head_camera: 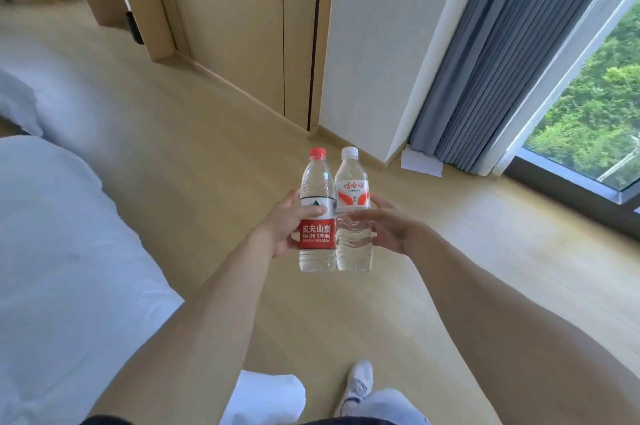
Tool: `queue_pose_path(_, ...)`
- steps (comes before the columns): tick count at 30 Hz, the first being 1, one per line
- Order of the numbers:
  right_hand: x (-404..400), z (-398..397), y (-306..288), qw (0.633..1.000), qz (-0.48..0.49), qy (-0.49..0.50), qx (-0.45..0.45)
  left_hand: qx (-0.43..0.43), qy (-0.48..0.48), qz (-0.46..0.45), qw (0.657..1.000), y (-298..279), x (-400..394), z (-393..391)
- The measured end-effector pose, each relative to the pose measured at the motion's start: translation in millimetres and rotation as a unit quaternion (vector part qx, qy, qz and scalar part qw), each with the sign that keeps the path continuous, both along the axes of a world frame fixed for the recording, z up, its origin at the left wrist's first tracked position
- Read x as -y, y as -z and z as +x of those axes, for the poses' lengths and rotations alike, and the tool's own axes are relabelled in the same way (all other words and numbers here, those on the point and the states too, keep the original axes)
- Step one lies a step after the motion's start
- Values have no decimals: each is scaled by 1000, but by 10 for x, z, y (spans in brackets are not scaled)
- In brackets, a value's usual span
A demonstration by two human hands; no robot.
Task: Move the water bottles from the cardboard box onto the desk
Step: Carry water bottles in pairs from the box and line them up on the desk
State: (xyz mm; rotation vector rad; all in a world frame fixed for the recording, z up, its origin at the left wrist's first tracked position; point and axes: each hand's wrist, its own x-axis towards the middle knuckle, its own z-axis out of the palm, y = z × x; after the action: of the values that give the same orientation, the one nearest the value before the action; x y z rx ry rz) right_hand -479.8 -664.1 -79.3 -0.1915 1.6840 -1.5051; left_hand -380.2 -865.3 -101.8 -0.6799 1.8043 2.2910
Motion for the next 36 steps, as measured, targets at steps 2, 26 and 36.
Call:
queue_pose_path(2,245,-301,70,1000,-6,-16,4,6,-20,-4,1000,41,213,-219)
queue_pose_path(26,3988,-3707,351,955,-35,-285,78,60,-298,-31,952,-20,3081,-2699)
queue_pose_path(36,5814,-4879,381,971,0,-230,65,52,-269,-5,962,116,5031,-3998)
